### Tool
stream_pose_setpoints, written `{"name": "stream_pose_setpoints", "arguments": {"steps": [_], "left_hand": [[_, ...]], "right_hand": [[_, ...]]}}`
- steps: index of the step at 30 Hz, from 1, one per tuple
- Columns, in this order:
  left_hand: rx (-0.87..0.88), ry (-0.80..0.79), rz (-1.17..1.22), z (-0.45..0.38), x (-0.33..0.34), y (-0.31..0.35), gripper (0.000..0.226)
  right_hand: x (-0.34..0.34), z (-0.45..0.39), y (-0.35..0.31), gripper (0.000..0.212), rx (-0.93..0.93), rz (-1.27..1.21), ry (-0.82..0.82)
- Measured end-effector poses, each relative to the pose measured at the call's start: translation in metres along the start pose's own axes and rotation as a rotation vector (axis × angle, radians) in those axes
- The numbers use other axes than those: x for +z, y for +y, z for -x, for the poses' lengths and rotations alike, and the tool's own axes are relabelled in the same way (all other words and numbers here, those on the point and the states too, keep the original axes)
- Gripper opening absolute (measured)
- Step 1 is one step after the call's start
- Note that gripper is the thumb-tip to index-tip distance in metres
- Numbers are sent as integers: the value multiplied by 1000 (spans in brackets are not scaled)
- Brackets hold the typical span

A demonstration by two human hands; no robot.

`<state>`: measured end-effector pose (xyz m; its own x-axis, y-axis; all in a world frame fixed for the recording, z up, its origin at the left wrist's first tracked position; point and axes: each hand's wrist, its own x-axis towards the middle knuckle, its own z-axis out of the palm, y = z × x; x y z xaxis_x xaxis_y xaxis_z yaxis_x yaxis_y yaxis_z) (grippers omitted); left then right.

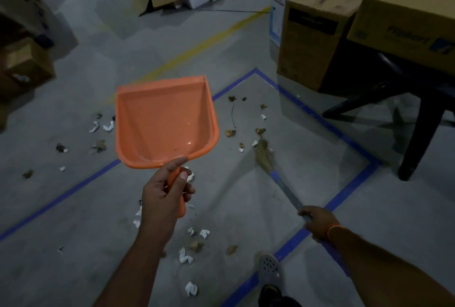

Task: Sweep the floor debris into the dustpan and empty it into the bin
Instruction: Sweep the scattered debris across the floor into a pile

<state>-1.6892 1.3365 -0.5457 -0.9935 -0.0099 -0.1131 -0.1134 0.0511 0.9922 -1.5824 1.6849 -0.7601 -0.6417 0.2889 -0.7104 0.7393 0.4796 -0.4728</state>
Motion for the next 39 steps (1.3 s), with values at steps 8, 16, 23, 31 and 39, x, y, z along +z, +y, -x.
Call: {"name": "stream_pose_setpoints", "arguments": {"steps": [8,16,23,31,39], "left_hand": [[36,34,-33,-35,22,21,29],[48,13,2,-72,43,22,29],[47,42,13,-115,44,8,29],[7,119,32,-157,29,0,30],[-17,203,73,-205,16,12,30]], "right_hand": [[-16,-10,-35,35,-212,153,-232],[-64,-32,-43,35,-212,37,-34],[-89,-82,-54,34,-61,-5,86],[-48,-124,-117,38,-94,123,-147],[-30,-149,-208,33,-315,320,-455]]}}
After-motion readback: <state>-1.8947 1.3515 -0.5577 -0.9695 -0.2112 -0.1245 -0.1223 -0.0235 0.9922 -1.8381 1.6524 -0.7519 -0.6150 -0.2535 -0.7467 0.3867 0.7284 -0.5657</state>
